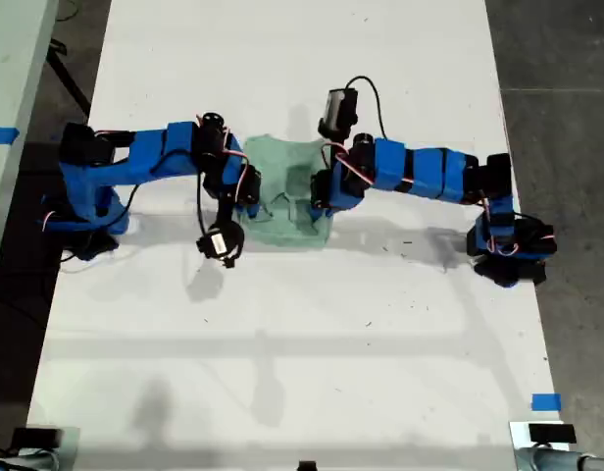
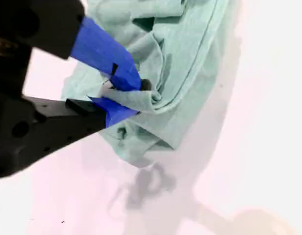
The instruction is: Fold t-shirt
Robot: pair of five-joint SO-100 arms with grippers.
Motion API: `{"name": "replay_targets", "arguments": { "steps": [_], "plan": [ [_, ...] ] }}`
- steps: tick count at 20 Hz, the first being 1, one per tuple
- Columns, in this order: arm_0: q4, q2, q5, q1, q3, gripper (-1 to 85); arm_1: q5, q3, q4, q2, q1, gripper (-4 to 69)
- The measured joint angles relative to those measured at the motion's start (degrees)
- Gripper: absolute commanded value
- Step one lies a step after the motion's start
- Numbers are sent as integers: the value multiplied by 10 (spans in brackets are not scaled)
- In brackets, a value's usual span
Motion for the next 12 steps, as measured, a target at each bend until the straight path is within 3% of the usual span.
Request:
{"name": "replay_targets", "arguments": {
  "steps": [4, 7, 8, 9, 11, 12],
  "plan": [
    [-13, -25, 62, -120, 0, 0, -58, 40, -44, 0, 91, -12],
    [-20, -36, 82, -150, 0, 22, -73, 40, -58, 0, 113, -9],
    [-26, -39, 85, -153, 0, 175, -81, 40, -58, 0, 119, 152],
    [-31, -39, 88, -157, -2, 279, -91, 40, -62, 0, 127, 236],
    [-47, -39, 111, -172, -11, 334, -92, 40, -63, 0, 155, 511],
    [-60, -39, 114, -185, -11, 368, -95, 40, -65, 0, 173, 494]
  ]
}}
